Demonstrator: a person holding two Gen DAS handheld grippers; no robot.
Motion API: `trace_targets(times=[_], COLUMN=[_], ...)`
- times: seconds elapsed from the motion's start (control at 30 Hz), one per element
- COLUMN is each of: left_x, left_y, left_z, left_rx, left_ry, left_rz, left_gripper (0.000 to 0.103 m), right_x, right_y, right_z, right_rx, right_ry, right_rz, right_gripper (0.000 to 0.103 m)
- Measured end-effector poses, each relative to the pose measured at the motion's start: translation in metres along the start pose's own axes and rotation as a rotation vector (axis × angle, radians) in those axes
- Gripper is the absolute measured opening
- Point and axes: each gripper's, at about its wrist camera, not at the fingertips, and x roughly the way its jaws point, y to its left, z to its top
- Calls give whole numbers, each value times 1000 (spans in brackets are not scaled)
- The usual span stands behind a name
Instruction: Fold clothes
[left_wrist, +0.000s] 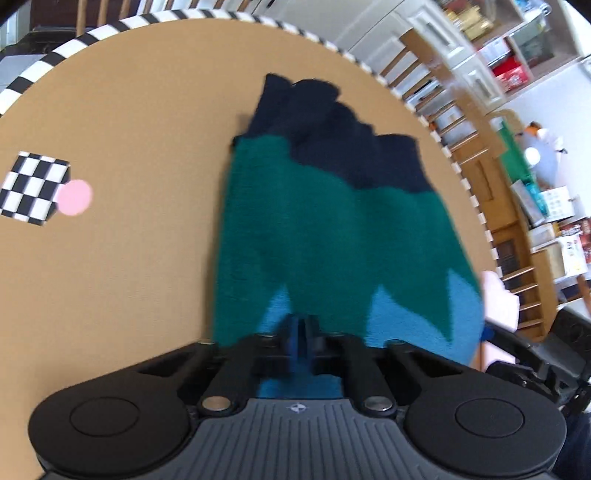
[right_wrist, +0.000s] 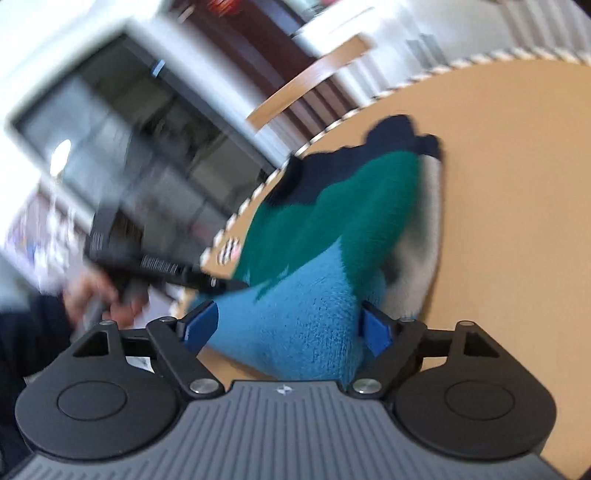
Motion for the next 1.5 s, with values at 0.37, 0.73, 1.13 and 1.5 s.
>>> trace_targets(times=[0.37, 0.73, 1.13, 1.5], left_x=[-1, 0, -10, -23], left_y=[-7, -30, -22, -5], left_z=[3, 15, 14, 10], left_rx=[-36, 20, -53, -52], left_ry=[54, 115, 105, 89], left_rz=[93, 244, 269, 225], left_gripper=[5, 4, 4, 4], right_x=[15, 23, -8, -57], right_y=[-44, -11, -5, -9], right_z=[23, -18, -42, -44], right_rx=[-21, -380, -459, -99], right_ry=[141, 284, 325, 47], right_rz=[323, 424, 286, 199], right_gripper=[93, 70, 7, 85])
